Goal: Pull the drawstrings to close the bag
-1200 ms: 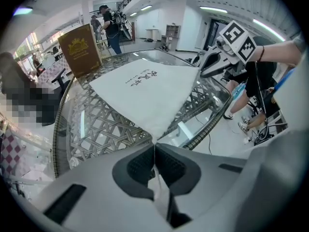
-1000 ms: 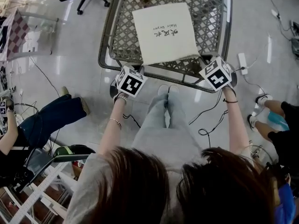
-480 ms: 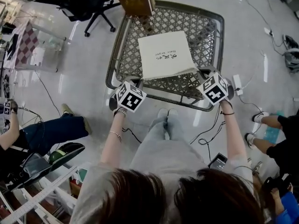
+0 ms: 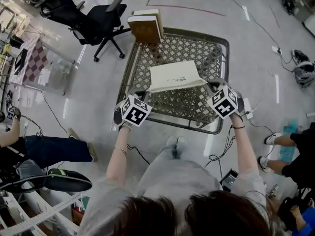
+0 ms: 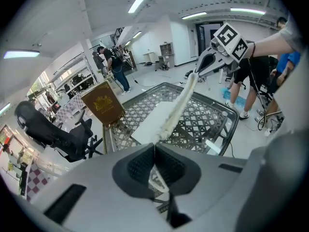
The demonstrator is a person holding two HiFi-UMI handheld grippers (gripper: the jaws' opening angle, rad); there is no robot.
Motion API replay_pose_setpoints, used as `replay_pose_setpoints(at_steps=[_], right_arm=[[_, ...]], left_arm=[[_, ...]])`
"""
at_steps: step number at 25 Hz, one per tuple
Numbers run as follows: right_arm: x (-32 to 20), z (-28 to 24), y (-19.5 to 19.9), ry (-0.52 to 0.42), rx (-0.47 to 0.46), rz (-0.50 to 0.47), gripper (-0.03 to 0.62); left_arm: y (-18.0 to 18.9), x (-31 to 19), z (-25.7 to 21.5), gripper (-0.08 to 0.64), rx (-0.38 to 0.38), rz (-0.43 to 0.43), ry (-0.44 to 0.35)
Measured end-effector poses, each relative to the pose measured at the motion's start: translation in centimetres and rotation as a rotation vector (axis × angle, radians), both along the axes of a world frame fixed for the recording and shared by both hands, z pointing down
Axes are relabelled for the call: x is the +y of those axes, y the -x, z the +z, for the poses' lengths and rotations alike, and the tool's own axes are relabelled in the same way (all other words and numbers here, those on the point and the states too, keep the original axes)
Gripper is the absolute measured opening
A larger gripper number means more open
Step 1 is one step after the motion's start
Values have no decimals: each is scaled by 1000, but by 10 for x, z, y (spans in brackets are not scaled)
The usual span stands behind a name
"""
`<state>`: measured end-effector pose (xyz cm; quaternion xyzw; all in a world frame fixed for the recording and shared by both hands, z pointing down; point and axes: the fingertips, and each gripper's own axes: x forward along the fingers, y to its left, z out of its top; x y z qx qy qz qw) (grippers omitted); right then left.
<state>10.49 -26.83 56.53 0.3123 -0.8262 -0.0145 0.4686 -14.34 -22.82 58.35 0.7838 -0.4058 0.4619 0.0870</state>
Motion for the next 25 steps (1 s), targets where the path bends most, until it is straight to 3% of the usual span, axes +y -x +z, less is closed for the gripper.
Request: replay_pose_setpoints(at_steps=[25], right_arm=[[-52, -119, 1, -237, -27, 34, 25]], left_arm=[[6, -68, -119, 26, -10, 35, -254]])
